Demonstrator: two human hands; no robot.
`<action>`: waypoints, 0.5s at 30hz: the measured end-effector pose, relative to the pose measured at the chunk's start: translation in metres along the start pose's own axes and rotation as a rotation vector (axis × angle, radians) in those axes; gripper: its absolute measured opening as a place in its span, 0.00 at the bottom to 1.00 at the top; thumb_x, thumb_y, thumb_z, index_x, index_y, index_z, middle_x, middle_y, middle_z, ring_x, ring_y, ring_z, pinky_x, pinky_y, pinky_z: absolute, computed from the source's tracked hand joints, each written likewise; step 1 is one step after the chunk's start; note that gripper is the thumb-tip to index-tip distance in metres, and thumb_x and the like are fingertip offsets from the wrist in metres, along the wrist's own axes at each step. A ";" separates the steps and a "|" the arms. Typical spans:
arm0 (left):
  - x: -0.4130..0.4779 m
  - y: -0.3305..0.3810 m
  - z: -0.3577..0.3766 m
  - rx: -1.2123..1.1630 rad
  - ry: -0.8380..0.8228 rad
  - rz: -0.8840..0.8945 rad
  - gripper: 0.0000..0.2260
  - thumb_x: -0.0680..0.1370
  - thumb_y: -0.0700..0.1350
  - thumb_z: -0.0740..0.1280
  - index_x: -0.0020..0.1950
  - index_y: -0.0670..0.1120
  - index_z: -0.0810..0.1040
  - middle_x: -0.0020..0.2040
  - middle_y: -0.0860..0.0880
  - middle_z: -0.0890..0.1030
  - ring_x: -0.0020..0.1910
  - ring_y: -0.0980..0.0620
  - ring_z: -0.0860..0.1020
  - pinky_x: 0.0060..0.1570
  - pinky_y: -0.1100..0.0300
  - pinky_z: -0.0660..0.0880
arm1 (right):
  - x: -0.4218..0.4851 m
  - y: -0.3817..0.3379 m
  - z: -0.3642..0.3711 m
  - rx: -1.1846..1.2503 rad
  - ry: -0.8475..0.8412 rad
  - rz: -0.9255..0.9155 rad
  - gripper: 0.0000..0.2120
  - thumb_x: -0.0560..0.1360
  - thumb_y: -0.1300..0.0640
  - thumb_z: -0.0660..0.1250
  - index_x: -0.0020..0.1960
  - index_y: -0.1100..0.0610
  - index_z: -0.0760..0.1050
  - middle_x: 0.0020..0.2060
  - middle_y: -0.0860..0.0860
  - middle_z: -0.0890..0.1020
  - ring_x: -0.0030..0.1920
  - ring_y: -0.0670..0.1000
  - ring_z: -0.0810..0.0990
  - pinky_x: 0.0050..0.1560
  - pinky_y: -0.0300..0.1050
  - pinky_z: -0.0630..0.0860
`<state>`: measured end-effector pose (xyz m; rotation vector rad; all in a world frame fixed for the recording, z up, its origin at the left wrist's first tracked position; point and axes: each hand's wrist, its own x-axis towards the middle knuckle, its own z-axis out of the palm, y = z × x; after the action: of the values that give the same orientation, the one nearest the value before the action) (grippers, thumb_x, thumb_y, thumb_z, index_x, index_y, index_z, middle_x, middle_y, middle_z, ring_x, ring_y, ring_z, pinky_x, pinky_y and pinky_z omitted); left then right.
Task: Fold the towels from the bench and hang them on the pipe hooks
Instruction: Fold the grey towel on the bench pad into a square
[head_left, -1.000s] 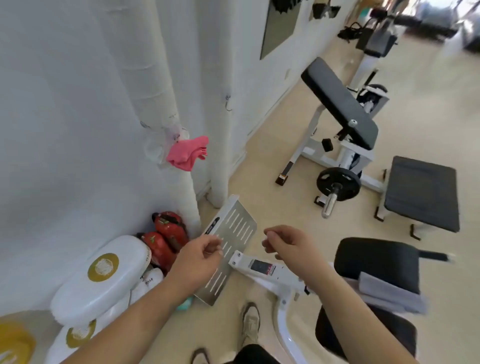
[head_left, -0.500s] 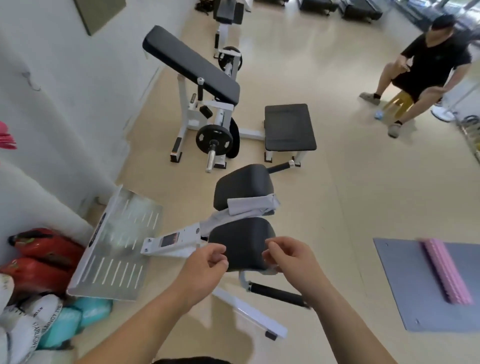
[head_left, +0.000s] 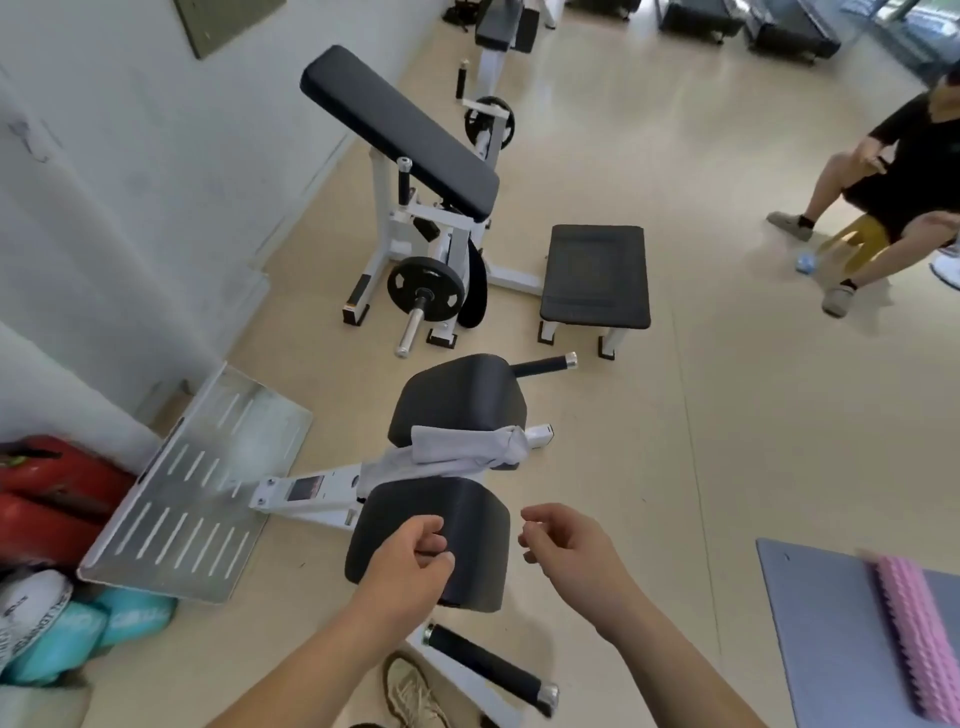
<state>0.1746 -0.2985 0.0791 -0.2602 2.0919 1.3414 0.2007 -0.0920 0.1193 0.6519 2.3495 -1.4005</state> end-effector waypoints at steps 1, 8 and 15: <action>0.013 0.004 0.002 -0.011 0.001 -0.019 0.20 0.81 0.42 0.68 0.73 0.52 0.71 0.57 0.56 0.78 0.56 0.57 0.78 0.51 0.67 0.76 | 0.015 0.000 -0.002 -0.020 -0.006 0.000 0.08 0.81 0.54 0.64 0.50 0.41 0.79 0.45 0.48 0.86 0.47 0.46 0.85 0.51 0.41 0.81; 0.064 0.041 0.008 -0.046 0.083 -0.063 0.18 0.81 0.45 0.68 0.71 0.52 0.73 0.59 0.57 0.79 0.58 0.57 0.78 0.62 0.60 0.76 | 0.116 -0.007 -0.021 -0.335 -0.076 -0.073 0.16 0.80 0.52 0.65 0.67 0.49 0.76 0.59 0.43 0.81 0.52 0.45 0.81 0.56 0.42 0.79; 0.105 0.046 0.031 -0.058 0.228 -0.143 0.16 0.81 0.47 0.67 0.69 0.54 0.75 0.56 0.60 0.80 0.55 0.62 0.78 0.61 0.63 0.75 | 0.229 -0.007 -0.016 -0.849 -0.252 -0.412 0.17 0.82 0.53 0.62 0.70 0.47 0.74 0.65 0.46 0.75 0.60 0.50 0.79 0.55 0.37 0.74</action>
<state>0.0833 -0.2331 0.0418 -0.6019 2.1738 1.3399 0.0038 -0.0318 0.0187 -0.2401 2.6087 -0.4319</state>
